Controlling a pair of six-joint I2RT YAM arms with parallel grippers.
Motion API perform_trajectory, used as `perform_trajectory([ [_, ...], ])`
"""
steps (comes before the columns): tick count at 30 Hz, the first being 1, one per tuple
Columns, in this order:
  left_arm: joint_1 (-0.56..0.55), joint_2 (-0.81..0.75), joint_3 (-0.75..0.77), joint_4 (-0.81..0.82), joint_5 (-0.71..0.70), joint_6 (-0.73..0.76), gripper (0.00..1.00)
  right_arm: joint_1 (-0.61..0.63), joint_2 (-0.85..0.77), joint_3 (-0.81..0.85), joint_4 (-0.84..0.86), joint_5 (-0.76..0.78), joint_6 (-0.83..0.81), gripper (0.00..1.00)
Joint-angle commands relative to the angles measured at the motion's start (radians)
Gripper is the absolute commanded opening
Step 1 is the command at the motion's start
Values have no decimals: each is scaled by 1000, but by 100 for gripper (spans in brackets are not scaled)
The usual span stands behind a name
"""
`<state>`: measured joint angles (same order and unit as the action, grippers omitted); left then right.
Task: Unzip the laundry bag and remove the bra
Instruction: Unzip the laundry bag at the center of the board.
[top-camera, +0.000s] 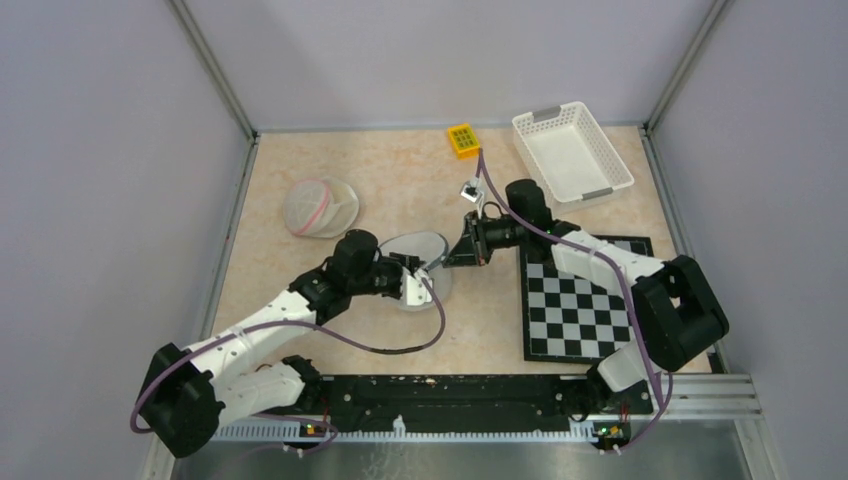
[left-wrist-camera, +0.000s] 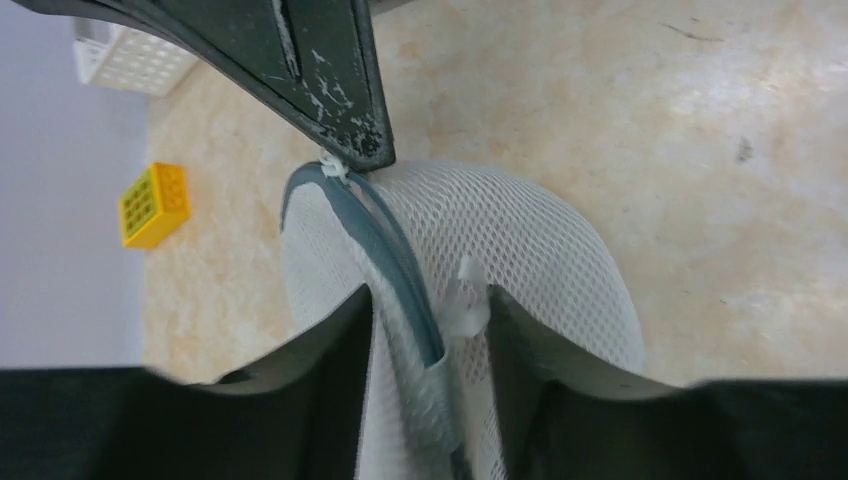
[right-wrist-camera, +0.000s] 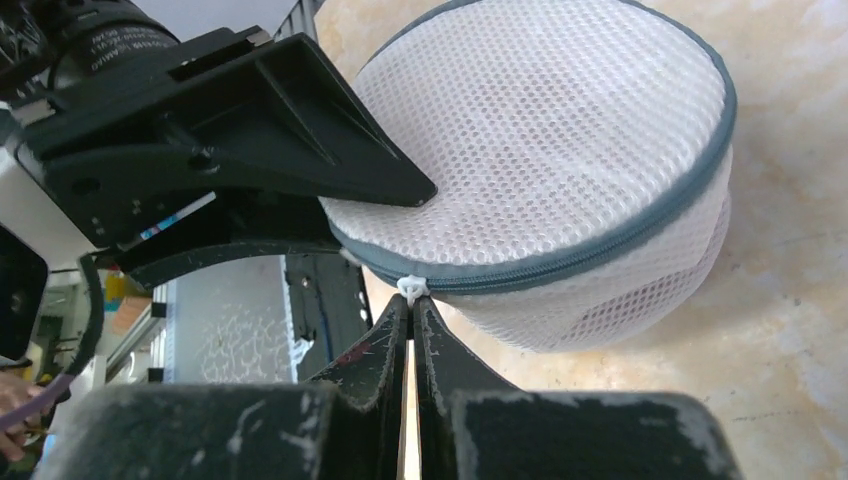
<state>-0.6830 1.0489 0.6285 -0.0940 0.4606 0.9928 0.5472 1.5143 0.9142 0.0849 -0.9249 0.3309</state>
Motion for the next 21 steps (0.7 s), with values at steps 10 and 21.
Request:
perform_trajectory([
  [10, 37, -86, 176, -374, 139, -465, 74, 87, -42, -87, 77, -45, 11, 0],
  [21, 39, 19, 177, -306, 138, -577, 62, 114, -20, -94, 126, -41, 65, 0],
])
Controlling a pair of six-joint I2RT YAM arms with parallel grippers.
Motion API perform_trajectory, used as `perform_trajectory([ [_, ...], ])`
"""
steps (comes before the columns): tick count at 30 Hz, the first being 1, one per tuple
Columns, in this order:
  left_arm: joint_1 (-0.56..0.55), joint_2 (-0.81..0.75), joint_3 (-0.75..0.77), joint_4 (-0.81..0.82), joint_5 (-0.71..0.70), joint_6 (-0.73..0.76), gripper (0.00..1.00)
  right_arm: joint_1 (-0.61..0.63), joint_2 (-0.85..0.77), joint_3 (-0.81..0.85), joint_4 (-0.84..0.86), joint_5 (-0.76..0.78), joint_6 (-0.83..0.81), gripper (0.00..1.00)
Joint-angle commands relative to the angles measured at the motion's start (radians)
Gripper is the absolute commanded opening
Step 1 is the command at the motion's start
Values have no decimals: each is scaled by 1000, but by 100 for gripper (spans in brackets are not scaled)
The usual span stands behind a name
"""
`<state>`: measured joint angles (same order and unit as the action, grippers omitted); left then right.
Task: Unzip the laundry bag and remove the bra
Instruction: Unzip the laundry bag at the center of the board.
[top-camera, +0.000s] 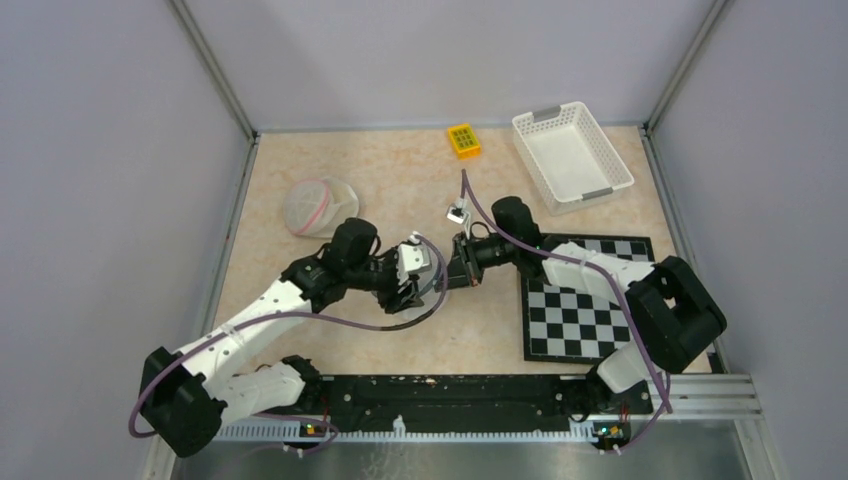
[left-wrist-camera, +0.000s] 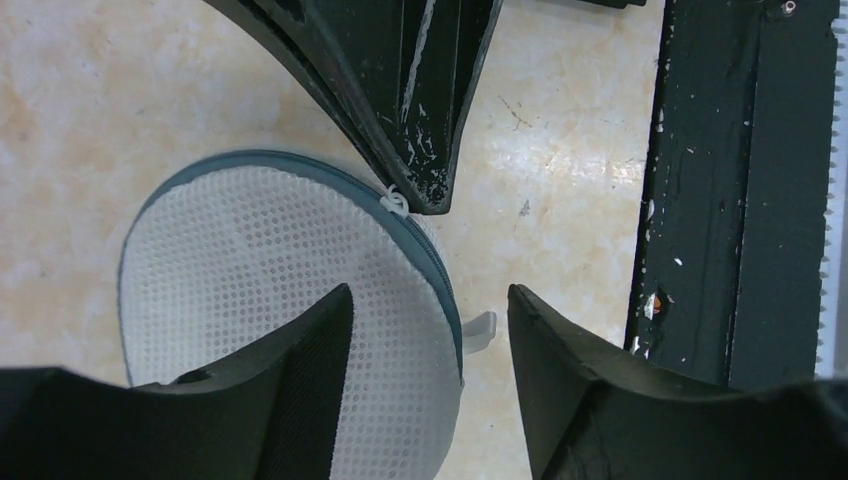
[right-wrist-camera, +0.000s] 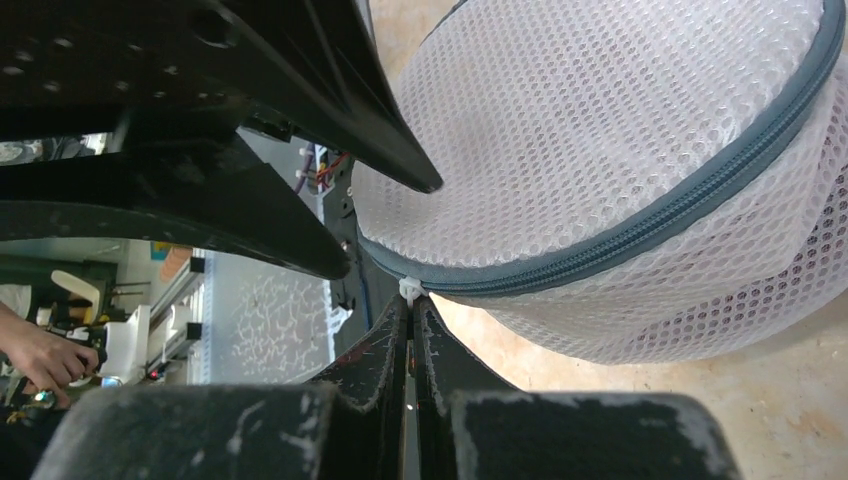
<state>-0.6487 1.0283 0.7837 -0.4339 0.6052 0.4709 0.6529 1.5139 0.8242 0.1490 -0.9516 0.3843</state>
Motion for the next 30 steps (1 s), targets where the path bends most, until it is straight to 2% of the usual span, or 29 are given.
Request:
perform_trajectory([
  [1, 4, 45, 22, 43, -17, -54, 59, 7, -20, -4, 56, -12, 5, 0],
  [3, 4, 48, 20, 55, -32, -52, 51, 7, -22, -4, 37, -2, -12, 0],
  [9, 4, 9, -11, 48, -61, 42, 12, -13, -47, -14, -28, 72, -63, 0],
  [11, 4, -6, -24, 33, -84, 84, 6, -36, -61, -28, -38, 99, -75, 0],
  [16, 7, -31, -52, 13, -144, 191, 0, -80, -86, -49, -41, 135, -79, 0],
  [25, 48, -11, -76, 69, -169, 288, 1, -78, -108, -70, 3, 65, -66, 0],
  [30, 57, 49, -103, 146, -238, 350, 1, -71, -116, -79, 31, 42, -48, 0],
])
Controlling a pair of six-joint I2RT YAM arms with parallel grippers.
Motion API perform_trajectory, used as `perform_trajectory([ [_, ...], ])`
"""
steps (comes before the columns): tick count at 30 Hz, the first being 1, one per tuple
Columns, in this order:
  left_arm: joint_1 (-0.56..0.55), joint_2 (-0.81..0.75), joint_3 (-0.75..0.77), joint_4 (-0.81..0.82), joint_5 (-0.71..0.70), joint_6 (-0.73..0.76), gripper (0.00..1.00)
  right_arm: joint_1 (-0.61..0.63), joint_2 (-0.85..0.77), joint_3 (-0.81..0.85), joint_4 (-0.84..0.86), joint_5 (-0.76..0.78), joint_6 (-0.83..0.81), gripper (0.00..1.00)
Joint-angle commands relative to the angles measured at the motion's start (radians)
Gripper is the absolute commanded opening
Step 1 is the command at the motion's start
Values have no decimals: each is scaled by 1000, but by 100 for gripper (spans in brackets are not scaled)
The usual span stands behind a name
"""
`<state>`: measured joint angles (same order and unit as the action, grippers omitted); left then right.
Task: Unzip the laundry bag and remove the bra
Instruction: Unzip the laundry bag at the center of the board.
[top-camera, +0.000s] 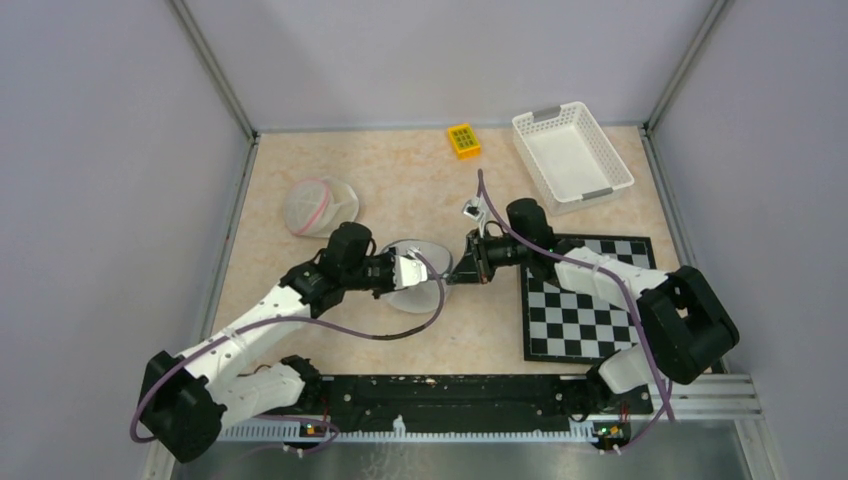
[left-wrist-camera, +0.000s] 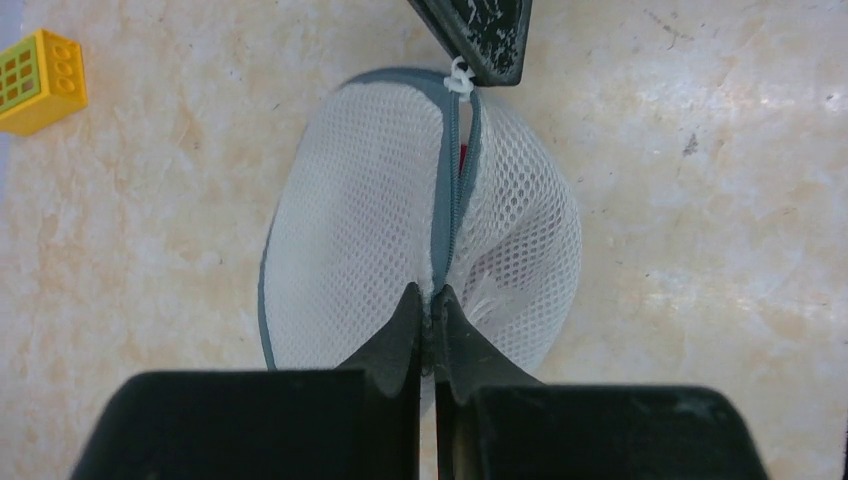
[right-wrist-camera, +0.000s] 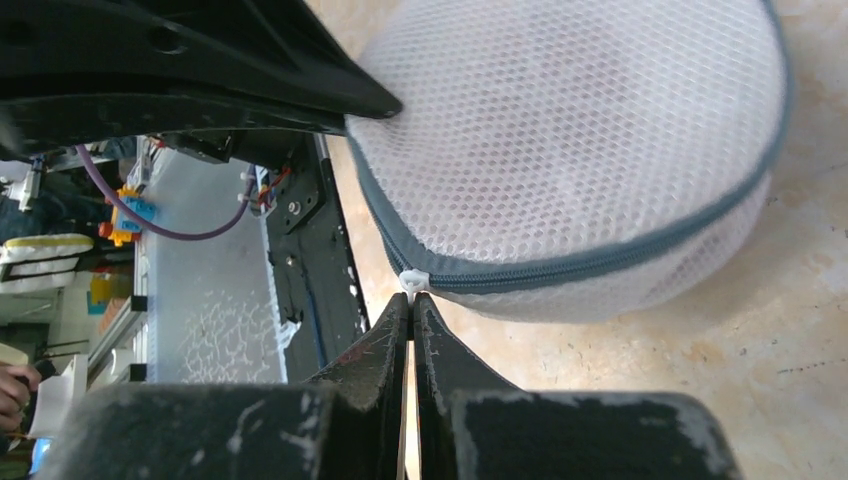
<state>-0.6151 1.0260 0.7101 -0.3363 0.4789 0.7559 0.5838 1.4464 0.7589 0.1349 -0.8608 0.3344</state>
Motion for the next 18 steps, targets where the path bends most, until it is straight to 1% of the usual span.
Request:
perform_trajectory([
  [1, 26, 71, -24, 51, -117, 71, 1, -2, -50, -12, 47, -51, 4, 0],
  [3, 34, 86, 5, 13, -77, 79, 7, 2, -52, -6, 46, -53, 5, 0],
  [4, 36, 81, 35, -19, -35, 82, 14, 6, -52, -5, 47, -53, 6, 0],
  [7, 37, 44, 84, -94, 121, 105, 43, 23, -44, 1, 55, -53, 11, 0],
  [9, 34, 18, 97, -106, 204, 88, 58, 37, -33, 10, 61, -53, 21, 0],
  [10, 32, 9, 102, -110, 219, 74, 61, 43, -27, 15, 65, -55, 26, 0],
  [11, 29, 4, 109, -112, 226, 44, 63, 48, -24, 19, 70, -55, 32, 0],
  [15, 21, 15, 134, -125, 227, -19, 64, 57, -11, 33, 81, -56, 52, 0],
  [18, 18, 52, 141, -112, 225, -62, 64, 57, -5, 37, 80, -54, 54, 0],
])
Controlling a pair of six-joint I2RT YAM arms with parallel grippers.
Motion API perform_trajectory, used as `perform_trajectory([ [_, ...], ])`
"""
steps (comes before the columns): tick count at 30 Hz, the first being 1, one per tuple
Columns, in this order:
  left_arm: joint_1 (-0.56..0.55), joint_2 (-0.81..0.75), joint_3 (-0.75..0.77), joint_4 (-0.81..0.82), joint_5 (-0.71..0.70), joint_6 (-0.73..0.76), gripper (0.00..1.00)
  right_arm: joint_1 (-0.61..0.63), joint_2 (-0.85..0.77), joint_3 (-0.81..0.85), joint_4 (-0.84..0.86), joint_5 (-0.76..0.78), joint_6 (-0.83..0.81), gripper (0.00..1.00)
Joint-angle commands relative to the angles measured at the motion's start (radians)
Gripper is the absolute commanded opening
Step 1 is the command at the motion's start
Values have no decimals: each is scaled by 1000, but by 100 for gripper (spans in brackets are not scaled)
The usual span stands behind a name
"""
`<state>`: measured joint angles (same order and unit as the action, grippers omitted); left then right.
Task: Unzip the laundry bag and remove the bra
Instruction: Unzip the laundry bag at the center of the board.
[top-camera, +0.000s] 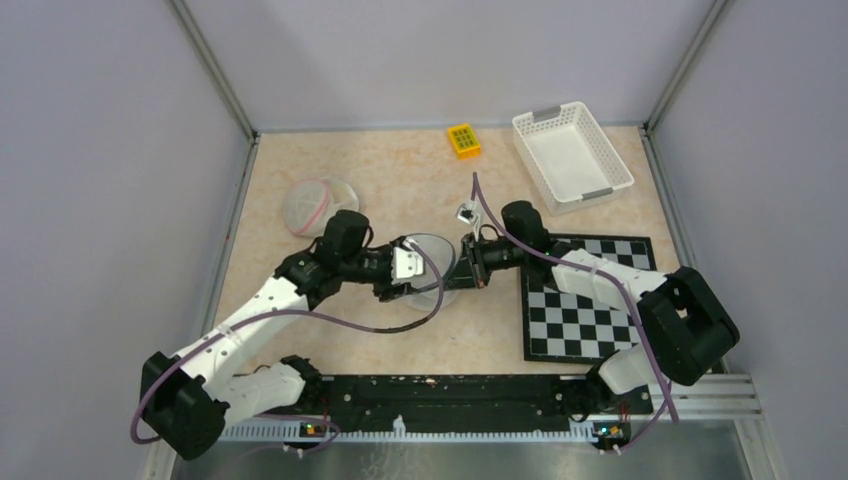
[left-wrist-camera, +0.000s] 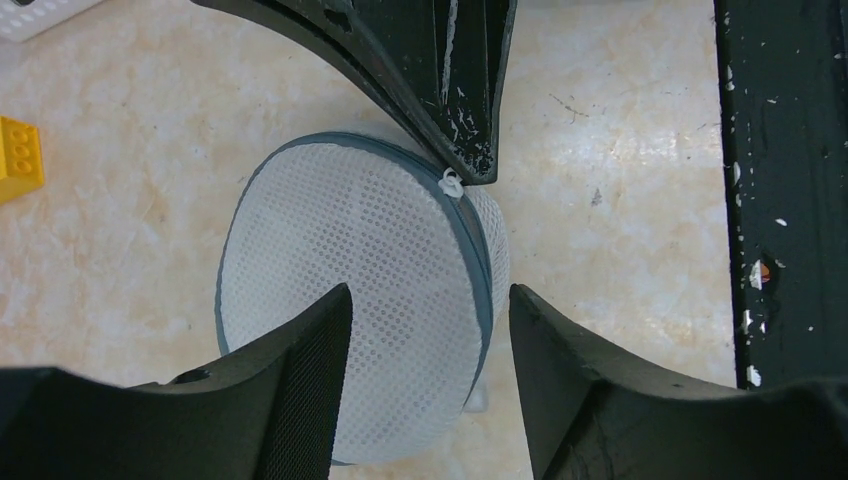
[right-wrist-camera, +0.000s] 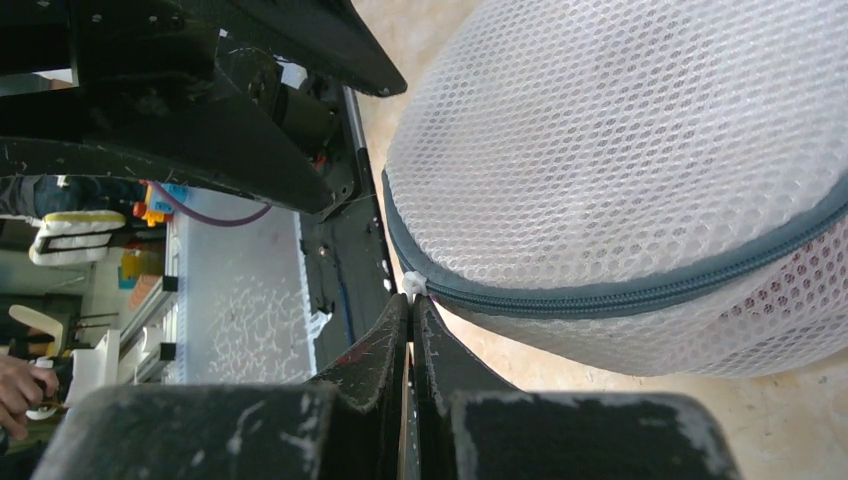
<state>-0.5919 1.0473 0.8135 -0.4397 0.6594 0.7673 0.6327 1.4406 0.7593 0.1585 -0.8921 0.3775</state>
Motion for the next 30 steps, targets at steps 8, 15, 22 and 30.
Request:
perform_trajectory([
  [8, -9, 109, 14, 4, 88, -156, 56, 8, -10, 37, 29, -12, -9, 0],
  [15, -6, 98, -14, 9, -38, -205, 21, -4, -21, 45, -15, -7, -36, 0],
  [22, 8, 30, -86, 43, -137, -161, 0, -86, -40, 32, -69, -8, -81, 0],
  [30, 36, 10, -132, 82, -218, -120, 0, -116, -61, 21, -112, -10, -104, 0],
])
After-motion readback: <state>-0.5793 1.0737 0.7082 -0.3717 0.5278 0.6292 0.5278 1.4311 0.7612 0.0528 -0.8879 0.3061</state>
